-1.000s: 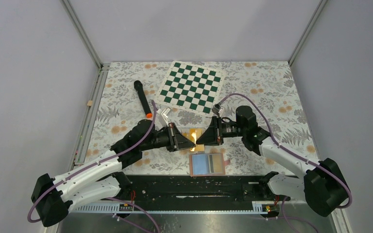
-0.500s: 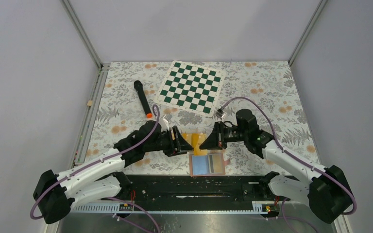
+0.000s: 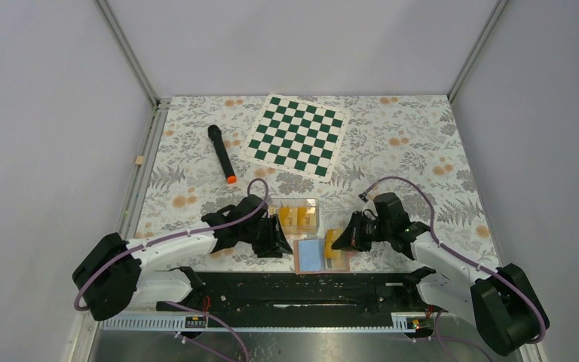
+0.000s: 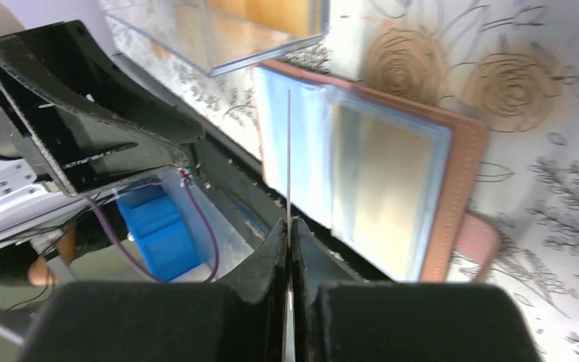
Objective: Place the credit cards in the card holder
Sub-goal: Insert the credit card into the card holder.
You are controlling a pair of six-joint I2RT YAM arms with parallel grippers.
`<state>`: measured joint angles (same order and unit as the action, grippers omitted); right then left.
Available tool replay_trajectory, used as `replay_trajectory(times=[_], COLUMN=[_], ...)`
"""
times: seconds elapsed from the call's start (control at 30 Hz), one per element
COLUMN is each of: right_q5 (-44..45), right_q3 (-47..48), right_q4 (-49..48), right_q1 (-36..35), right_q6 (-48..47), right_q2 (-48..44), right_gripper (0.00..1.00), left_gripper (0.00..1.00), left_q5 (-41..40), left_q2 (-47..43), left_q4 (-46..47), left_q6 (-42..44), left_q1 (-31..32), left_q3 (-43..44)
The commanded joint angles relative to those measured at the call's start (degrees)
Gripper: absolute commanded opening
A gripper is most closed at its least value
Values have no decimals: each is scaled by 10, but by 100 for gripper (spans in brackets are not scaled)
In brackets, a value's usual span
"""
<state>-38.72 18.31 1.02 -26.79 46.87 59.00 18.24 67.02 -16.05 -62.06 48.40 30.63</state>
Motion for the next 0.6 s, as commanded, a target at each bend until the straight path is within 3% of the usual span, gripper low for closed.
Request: replay_trajectory(times=[0.0, 0.57], right_q5=[51, -23], right_q3=[1, -9], right_q4=[16, -137], right_q1=[6, 6], right_q6=[-39, -20], right_q2=[-2, 140], right_gripper=[0, 0], left_gripper=[40, 18], left_q5=[2, -17], left_q2=[35, 157], left_q4=[27, 55], left_q6=[21, 29], left_q1=[1, 46], left_q3=[11, 43])
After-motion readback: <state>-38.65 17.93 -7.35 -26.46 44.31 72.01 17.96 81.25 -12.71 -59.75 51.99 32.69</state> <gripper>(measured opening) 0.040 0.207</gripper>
